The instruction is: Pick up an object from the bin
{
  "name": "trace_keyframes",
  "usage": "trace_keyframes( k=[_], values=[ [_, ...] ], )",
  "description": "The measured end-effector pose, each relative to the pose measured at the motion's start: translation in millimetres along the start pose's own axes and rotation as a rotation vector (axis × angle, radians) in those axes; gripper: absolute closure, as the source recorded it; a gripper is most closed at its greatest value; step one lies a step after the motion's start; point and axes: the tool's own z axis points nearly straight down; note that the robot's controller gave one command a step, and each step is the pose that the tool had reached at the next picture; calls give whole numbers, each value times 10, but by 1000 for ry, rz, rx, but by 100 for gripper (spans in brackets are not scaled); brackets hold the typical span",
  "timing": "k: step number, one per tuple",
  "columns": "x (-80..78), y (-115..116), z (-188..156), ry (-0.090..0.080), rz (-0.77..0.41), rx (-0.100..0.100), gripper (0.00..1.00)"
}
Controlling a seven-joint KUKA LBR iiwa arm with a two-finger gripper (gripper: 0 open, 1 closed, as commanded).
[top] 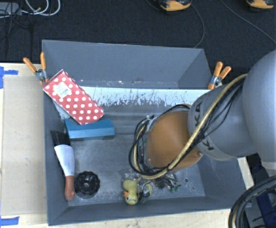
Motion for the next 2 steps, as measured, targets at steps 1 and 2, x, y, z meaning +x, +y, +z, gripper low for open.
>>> trace_keyframes(
  k=[1, 2],
  values=[
    [1, 8, 0, -3, -2, 1, 100],
    [-61, 63, -2, 1, 1, -1, 100]
  ],
)
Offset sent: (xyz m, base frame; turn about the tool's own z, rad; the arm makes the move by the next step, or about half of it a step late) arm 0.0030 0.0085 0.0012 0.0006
